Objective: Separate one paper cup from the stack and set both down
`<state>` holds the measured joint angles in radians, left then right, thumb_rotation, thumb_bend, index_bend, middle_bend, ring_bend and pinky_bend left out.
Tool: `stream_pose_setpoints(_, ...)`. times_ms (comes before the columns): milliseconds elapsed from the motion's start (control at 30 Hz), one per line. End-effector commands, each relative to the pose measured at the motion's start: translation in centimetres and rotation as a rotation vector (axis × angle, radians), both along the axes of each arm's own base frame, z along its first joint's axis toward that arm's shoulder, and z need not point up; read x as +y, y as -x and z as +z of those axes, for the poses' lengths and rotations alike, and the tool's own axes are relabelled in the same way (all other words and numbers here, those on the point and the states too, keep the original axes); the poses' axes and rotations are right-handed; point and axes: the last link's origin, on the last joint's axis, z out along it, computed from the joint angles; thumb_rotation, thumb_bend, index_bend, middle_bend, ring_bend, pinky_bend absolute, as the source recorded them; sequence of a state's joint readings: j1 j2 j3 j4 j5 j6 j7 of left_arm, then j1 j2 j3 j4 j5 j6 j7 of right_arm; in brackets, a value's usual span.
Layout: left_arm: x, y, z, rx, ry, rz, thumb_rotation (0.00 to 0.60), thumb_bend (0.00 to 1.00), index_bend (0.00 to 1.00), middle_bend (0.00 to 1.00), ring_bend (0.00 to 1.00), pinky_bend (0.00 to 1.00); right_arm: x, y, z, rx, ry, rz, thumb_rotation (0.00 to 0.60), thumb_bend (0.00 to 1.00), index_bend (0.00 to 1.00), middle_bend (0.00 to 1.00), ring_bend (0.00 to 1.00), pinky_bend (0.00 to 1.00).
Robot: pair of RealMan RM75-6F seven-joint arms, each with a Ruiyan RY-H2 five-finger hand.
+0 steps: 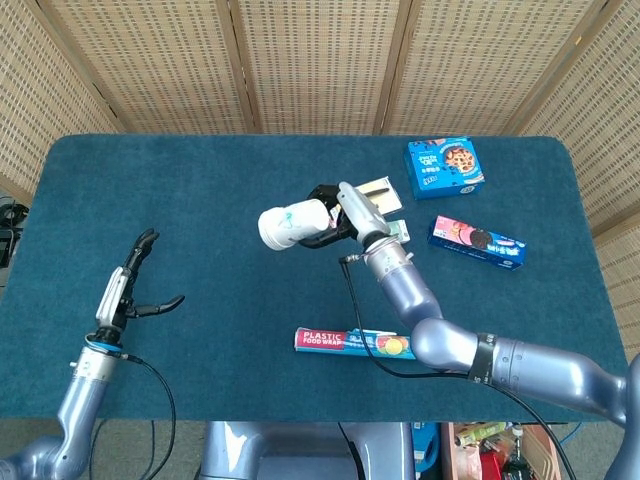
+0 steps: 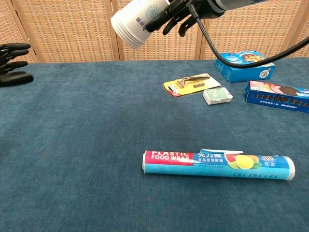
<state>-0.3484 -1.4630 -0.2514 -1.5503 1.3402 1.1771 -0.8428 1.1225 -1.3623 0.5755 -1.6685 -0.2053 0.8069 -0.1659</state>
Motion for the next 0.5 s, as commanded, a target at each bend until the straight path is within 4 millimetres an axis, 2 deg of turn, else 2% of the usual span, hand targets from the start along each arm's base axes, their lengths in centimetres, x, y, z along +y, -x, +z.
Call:
stream_pose_setpoints(33,1.5,-2.3,-0.9,-0.168,0.004,0.015,0.600,0.16,0.22,0.00,0.00,0.00,0.1,0.0,0.0,0.000,-0.001,0.001,0.600,0.26,0.75,0.63,0.48,0.73)
stream_pose_setpoints(167,2.2,-4.1,-1.9,-0.280,0.002,0.033,0.600,0.16,0.30,0.00,0.00,0.00,0.1,0.2,-0.3,0.005,-0.010,-0.004,0.600,0.26,0.75,0.63,0.48,0.73)
stream_pose_setpoints(300,2.8,-5.6,-2.9,-0.354,0.021,0.043,0.600,0.16,0.34,0.00,0.00,0.00,0.1,0.4,-0.5,0.013,-0.013,-0.005,0.600,0.26,0.75,0.62,0.48,0.73)
stream_pose_setpoints(500,3.4,-6.9,-3.9,-0.393,0.005,0.059,0.600,0.16,0.41,0.00,0.00,0.00,0.0,0.5,-0.4,0.012,-0.010,-0.005,0.600,0.26,0.75,0.62,0.48,0.73)
